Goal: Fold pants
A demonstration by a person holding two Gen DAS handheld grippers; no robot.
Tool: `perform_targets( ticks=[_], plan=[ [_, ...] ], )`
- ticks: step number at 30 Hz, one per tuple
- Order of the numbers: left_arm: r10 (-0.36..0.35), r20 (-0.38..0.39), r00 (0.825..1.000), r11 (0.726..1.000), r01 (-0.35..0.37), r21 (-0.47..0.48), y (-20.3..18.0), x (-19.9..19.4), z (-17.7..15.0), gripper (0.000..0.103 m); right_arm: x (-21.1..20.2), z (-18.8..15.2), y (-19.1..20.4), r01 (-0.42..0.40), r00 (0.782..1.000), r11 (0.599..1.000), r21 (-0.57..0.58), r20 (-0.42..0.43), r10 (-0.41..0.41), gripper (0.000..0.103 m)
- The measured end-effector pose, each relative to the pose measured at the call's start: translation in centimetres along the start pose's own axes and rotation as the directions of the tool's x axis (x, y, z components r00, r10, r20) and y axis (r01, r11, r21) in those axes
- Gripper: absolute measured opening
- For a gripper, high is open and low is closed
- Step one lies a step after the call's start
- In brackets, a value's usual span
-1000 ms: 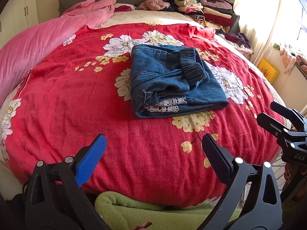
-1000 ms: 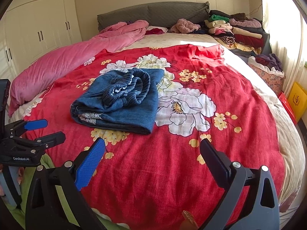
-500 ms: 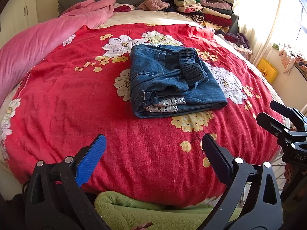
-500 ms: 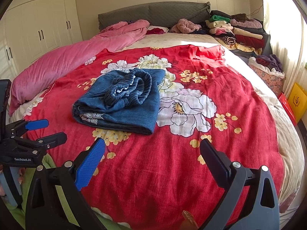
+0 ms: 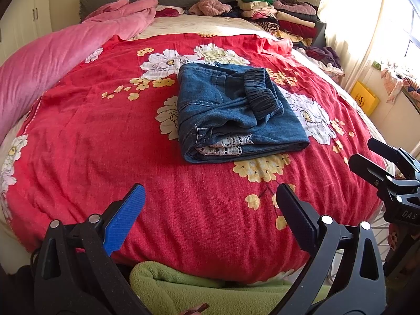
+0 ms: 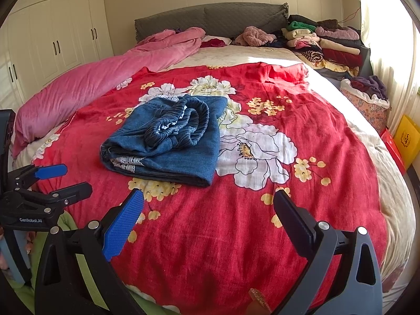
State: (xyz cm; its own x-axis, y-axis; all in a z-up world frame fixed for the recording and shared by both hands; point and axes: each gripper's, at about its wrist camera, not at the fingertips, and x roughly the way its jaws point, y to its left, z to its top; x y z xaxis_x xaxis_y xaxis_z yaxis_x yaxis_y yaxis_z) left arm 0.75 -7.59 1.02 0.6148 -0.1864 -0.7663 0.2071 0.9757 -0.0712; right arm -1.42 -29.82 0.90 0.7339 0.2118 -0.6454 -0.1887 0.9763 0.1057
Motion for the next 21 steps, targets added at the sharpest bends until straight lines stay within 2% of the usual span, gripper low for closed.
perform_targets(
  ticks=[21],
  plan=[
    [0.005, -0.003, 1.000, 1.000, -0.005, 0.001, 0.07, -0.03, 0.10, 0.093, -0.13, -0.14, -0.10, 0.003, 1.000, 1.000, -0.007, 0.004, -0.003, 0.098]
  ],
)
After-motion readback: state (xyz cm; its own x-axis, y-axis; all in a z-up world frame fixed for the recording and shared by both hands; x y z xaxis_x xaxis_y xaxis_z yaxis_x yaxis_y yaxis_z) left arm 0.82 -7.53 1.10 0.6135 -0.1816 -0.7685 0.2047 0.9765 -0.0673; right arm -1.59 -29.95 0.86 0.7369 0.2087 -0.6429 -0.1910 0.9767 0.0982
